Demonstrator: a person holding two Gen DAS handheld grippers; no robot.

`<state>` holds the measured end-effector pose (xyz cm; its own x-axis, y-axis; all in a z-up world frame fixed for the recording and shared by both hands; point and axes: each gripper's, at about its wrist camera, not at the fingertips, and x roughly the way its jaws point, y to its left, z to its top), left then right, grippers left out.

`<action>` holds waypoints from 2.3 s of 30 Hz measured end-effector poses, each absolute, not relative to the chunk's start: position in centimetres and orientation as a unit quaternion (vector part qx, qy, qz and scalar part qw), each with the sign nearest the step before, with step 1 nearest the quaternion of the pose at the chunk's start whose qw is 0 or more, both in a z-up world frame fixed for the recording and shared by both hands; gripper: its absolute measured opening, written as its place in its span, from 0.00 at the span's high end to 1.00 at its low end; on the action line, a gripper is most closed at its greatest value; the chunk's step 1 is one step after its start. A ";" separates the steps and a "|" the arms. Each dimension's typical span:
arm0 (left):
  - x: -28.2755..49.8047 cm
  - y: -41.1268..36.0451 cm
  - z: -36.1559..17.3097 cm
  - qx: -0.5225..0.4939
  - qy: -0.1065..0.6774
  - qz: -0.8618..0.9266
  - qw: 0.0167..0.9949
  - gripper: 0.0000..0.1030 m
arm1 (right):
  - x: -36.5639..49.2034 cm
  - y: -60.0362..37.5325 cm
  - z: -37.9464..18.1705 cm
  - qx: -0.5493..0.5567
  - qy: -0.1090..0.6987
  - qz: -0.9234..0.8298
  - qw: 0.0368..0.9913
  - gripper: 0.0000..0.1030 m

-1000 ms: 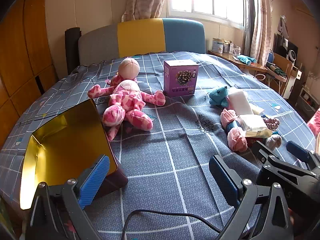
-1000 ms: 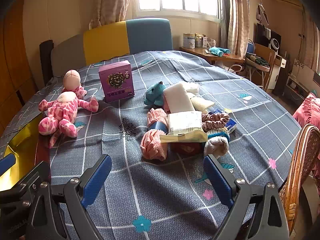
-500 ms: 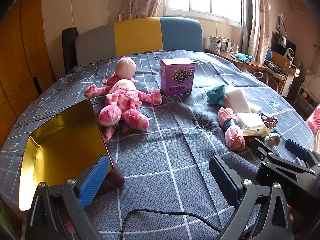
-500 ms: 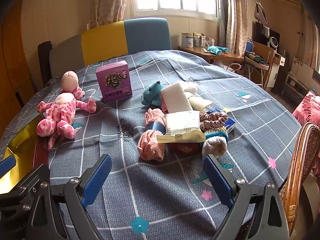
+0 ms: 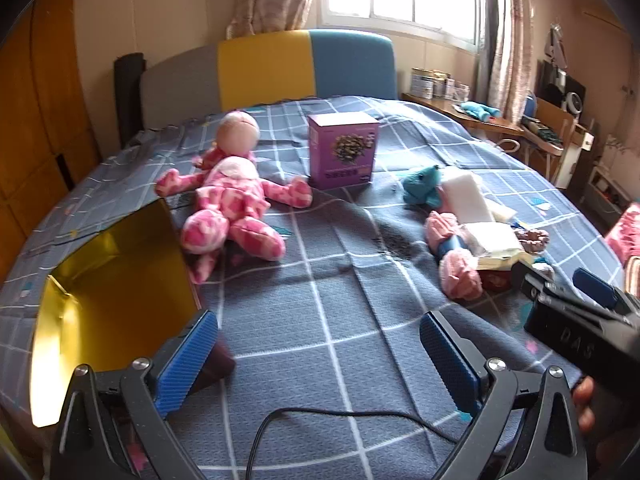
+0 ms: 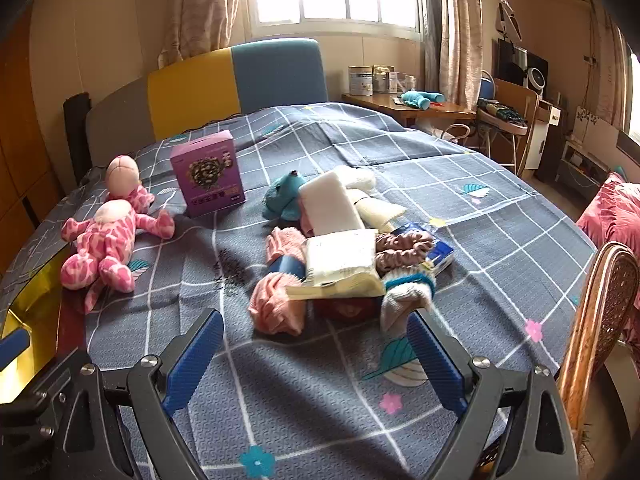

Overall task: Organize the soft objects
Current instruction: 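Grasp the pink towel roll with blue band with the left tool, then carry the towel roll toward the gold tray with the left tool while the right tool grasps the brown scrunchie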

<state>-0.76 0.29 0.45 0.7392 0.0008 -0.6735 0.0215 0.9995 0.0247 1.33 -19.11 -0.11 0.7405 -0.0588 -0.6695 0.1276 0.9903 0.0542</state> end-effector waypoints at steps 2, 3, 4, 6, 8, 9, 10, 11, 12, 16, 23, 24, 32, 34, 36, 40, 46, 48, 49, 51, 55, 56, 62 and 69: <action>-0.6 0.3 0.4 0.007 0.366 -0.024 0.930 0.00 | 1.5 -20.0 0.5 0.049 0.352 -0.054 0.933 0.08; -0.4 0.3 0.4 0.000 0.367 -0.034 0.930 0.00 | 1.6 -20.6 0.8 0.050 0.350 -0.057 0.934 0.08; -0.2 0.4 0.4 -0.013 0.370 -0.055 0.927 0.00 | 1.8 -21.3 1.2 0.052 0.349 -0.061 0.934 0.08; 0.3 0.5 0.4 -0.033 0.374 -0.089 0.922 0.00 | 2.3 -23.0 1.8 0.061 0.354 -0.064 0.931 0.08; 1.6 0.2 0.3 -0.039 0.392 -0.104 0.913 0.00 | 2.5 -24.7 2.1 0.065 0.363 -0.071 0.927 0.08; 2.2 -0.2 0.3 -0.036 0.396 -0.109 0.911 0.00 | 2.6 -25.4 2.2 0.067 0.367 -0.073 0.925 0.08; 2.9 -0.5 0.3 -0.033 0.399 -0.114 0.910 0.00 | 2.6 -26.3 2.3 0.066 0.371 -0.076 0.923 0.08; 3.5 -0.8 0.3 -0.031 0.400 -0.118 0.908 0.00 | 2.6 -26.9 2.3 0.065 0.375 -0.079 0.921 0.08; 3.9 -1.0 0.3 -0.030 0.403 -0.122 0.906 0.00 | 2.6 -27.4 2.4 0.063 0.377 -0.081 0.920 0.08; 6.1 -2.1 0.1 -0.031 0.418 -0.145 0.896 0.01 | 2.4 -29.0 2.5 0.056 0.381 -0.080 0.919 0.08; 9.5 -7.1 -1.9 0.001 0.450 -0.206 0.869 0.37 | 2.8 -30.4 1.1 0.082 0.394 -0.073 0.913 0.08; 10.0 -7.5 -2.3 -0.002 0.457 -0.211 0.864 0.37 | 2.7 -30.5 1.2 0.086 0.390 -0.071 0.914 0.08; 14.9 -9.6 -4.5 -0.049 0.500 -0.212 0.838 0.50 | 3.0 -31.0 0.9 0.107 0.391 -0.058 0.912 0.08; 16.1 -10.5 -5.4 -0.048 0.512 -0.208 0.832 0.60 | 2.9 -31.0 0.9 0.109 0.390 -0.056 0.913 0.08; 17.1 -11.2 -6.4 -0.047 0.528 -0.208 0.822 0.64 | 2.9 -31.1 0.9 0.111 0.390 -0.057 0.912 0.08; 17.7 -12.4 -7.6 -0.049 0.540 -0.218 0.812 0.64 | 3.0 -31.1 0.8 0.115 0.393 -0.055 0.911 0.09; 16.9 -11.1 -7.1 -0.064 0.523 -0.234 0.817 0.70 | 3.2 -31.3 0.5 0.120 0.399 -0.053 0.907 0.14; 15.9 -9.9 -6.2 -0.067 0.509 -0.239 0.824 0.70 | 3.3 -31.2 0.5 0.119 0.403 -0.053 0.906 0.17; 15.5 -9.4 -5.8 -0.069 0.504 -0.239 0.827 0.70 | 3.3 -31.2 0.4 0.116 0.405 -0.052 0.905 0.18; 14.3 -7.9 -5.0 -0.070 0.493 -0.236 0.835 0.70 | 3.4 -30.8 0.3 0.107 0.412 -0.050 0.904 0.22; 11.2 -5.1 -4.2 -0.040 0.478 -0.212 0.852 0.70 | 4.2 -29.7 0.1 0.088 0.434 -0.028 0.896 0.28; 10.4 -4.4 -4.3 -0.031 0.477 -0.206 0.854 0.70 | 4.6 -29.5 0.0 0.093 0.441 -0.016 0.893 0.28; 8.1 -1.5 -6.9 -0.015 0.493 -0.168 0.853 0.68 | 8.0 -28.0 0.1 0.047 0.461 -0.032 0.886 0.28; 7.7 -2.1 -7.3 -0.015 0.484 -0.163 0.860 0.65 | 12.0 -31.3 -2.3 0.090 0.494 -0.080 0.861 0.28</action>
<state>7.73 -2.10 -7.32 0.4788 -0.2937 -0.8273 0.2656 0.9467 -0.1824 12.03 -31.26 -2.26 0.4999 -0.0494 -0.8647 0.2277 0.9707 0.0762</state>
